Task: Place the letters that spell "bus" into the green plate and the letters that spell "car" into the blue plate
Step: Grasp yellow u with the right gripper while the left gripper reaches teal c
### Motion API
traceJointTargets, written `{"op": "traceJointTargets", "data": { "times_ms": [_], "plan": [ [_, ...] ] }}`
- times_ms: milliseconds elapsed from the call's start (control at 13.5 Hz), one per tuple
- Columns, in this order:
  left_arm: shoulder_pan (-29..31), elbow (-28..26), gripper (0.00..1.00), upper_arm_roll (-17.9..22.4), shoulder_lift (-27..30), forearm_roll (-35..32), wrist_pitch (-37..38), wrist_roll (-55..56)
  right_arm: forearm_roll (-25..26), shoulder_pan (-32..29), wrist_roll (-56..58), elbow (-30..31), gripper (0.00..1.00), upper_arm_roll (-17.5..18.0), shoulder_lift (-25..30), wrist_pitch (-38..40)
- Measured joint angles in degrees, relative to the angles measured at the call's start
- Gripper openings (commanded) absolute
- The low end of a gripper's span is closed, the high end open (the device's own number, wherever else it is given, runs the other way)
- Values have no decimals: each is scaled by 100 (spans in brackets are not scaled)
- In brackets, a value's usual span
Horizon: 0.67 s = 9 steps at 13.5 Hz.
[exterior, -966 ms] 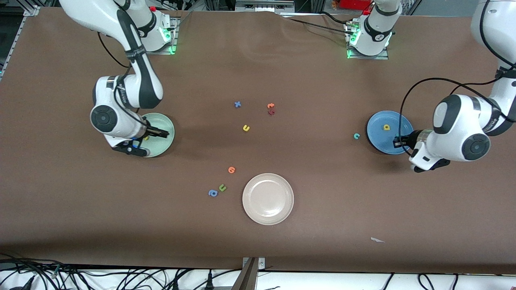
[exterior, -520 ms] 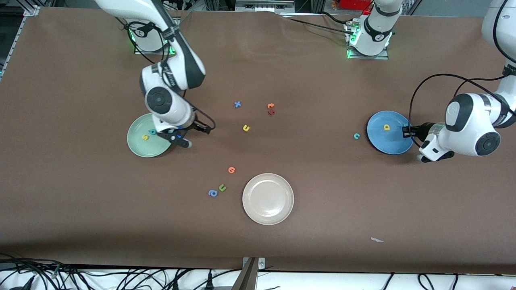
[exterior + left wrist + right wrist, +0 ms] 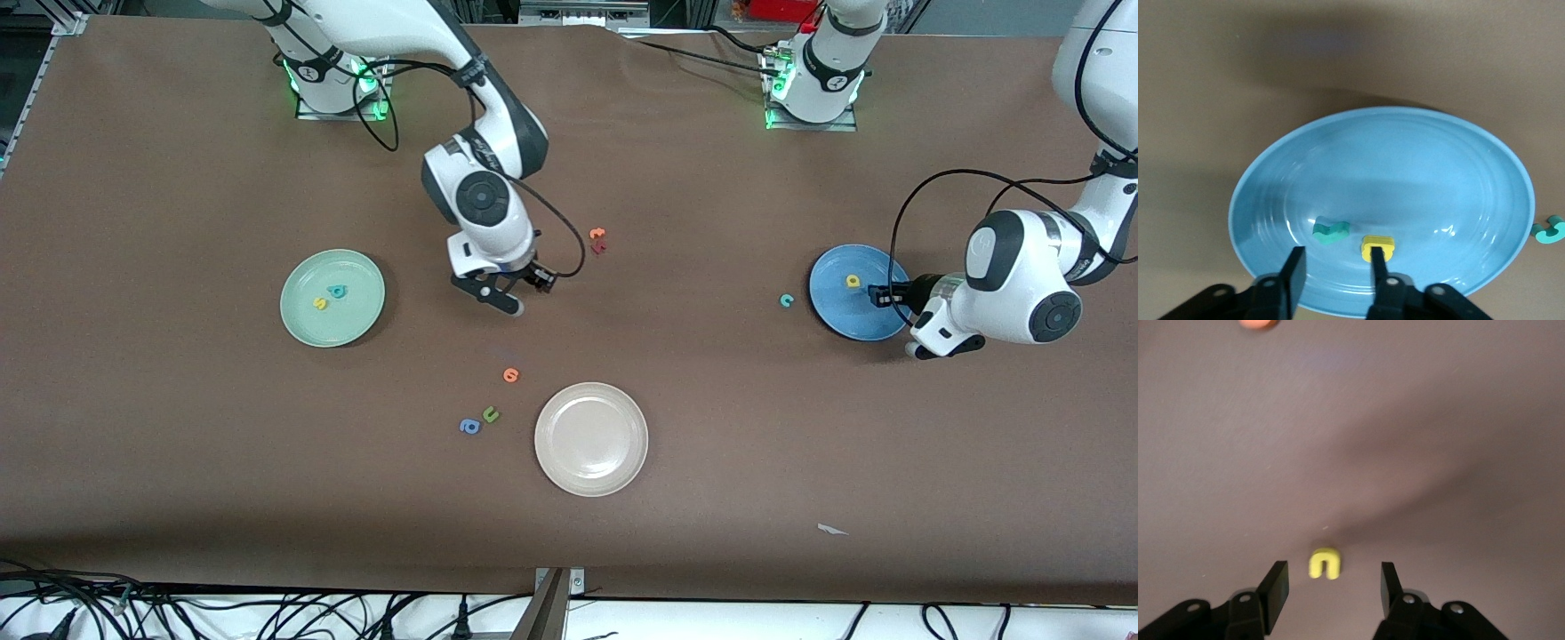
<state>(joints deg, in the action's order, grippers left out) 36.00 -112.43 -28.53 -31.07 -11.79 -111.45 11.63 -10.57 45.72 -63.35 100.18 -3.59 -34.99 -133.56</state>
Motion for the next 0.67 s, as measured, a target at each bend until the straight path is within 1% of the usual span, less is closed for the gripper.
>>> {"op": "traceJointTargets", "data": {
  "times_ms": [149, 223, 520, 595, 669],
  "plan": [
    [0, 28, 100, -62, 76, 0, 12, 0, 0, 69, -72, -95, 60, 0, -208, -84],
    [-1, 37, 100, -164, 136, -1, 22, 0, 0, 90, -75, -101, 58, 1, -272, -148],
    [-45, 45, 100, -879, 285, -1, -2, 30, 0, 194, -118, -103, 56, 1, -415, -229],
    [-83, 42, 100, -1041, 289, -1, -91, 32, 0, 194, -120, -103, 50, 0, -436, -231],
    [-166, 30, 99, -1118, 288, -4, -231, 32, 0, 194, -120, -103, 43, -1, -457, -238]
  ]
}}
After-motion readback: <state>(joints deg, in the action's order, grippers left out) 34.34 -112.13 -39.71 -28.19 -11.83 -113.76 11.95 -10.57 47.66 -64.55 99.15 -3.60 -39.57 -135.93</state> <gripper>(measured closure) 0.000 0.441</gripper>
